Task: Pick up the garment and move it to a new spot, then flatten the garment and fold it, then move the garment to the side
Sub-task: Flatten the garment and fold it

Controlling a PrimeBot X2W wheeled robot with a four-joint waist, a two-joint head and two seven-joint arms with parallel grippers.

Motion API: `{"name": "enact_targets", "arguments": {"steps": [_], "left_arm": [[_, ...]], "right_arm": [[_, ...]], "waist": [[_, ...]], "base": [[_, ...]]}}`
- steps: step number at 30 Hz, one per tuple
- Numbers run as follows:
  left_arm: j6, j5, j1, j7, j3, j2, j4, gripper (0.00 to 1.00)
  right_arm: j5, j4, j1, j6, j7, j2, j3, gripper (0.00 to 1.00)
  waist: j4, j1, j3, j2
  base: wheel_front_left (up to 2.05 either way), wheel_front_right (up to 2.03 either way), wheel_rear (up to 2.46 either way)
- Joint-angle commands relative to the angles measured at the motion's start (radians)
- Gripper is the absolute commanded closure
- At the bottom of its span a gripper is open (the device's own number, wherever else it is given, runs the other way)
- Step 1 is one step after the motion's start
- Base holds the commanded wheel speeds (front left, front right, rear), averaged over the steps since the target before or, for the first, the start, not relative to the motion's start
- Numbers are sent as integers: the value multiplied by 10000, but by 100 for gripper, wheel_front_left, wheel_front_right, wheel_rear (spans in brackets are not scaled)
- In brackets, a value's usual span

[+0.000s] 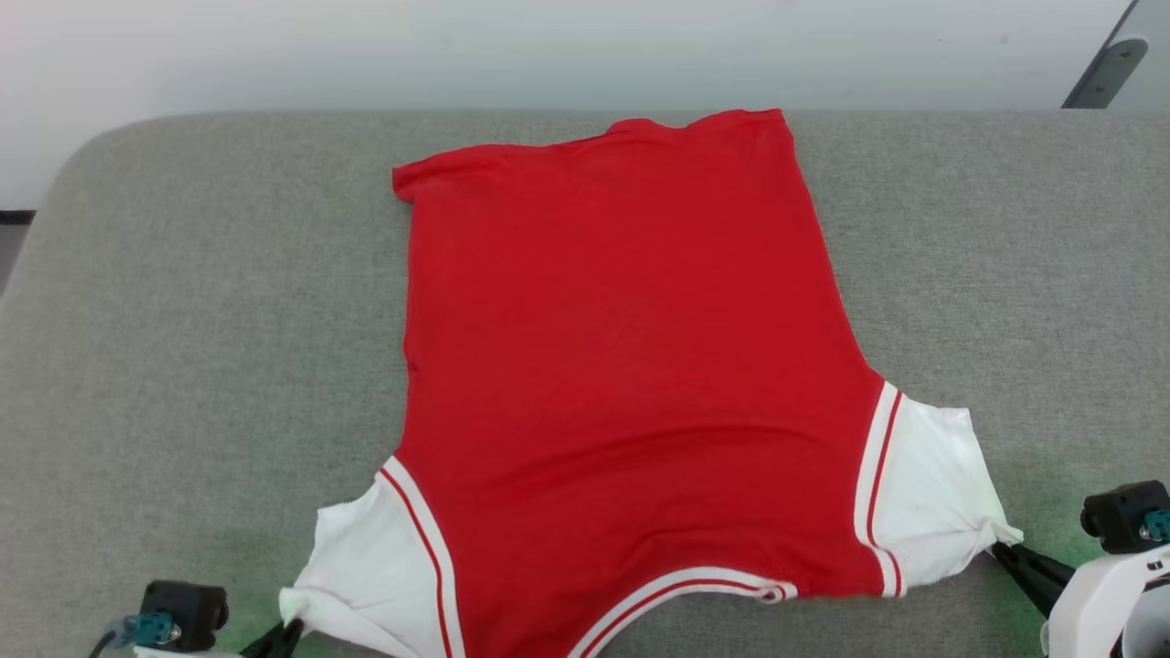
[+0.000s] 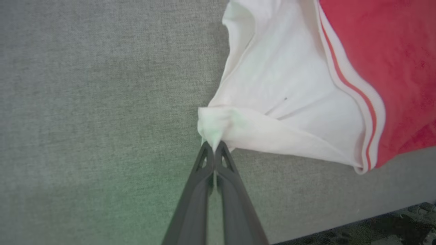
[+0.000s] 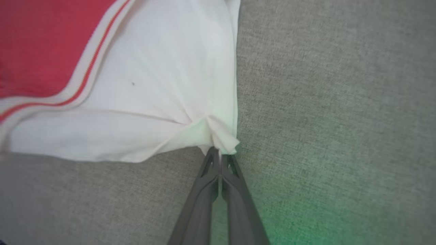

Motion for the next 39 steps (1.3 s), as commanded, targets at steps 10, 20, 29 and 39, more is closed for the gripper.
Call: {"name": "enact_targets", "arguments": {"steps": [10,20,29,39], "left_arm": [[123,10,-117,-224,133,-296,-24,100],[210,226,-442,-476,242,-606,-472,100],[-163,809,-1436,-241,67,-1347,-578,100],[-1039,1352,-2578,-32,-361,-2685,211,100]], "right_arm": [[692,-612,679,-13,2177,136,-355,0],[-42,-3507,-903,-11,3534,164,-2691,0],[-2256,-1530,-4891,-11,2940,1438,-2938,0],[-3080,3467,-8787,-11,2799,1853,-2767,0]], "waist": [[148,0,171,0],[523,0,558,0],[1510,0,1615,0],[2961,0,2736,0]], "base": [[0,0,0],[0,0,0],[0,0,0],[0,0,0]]}}
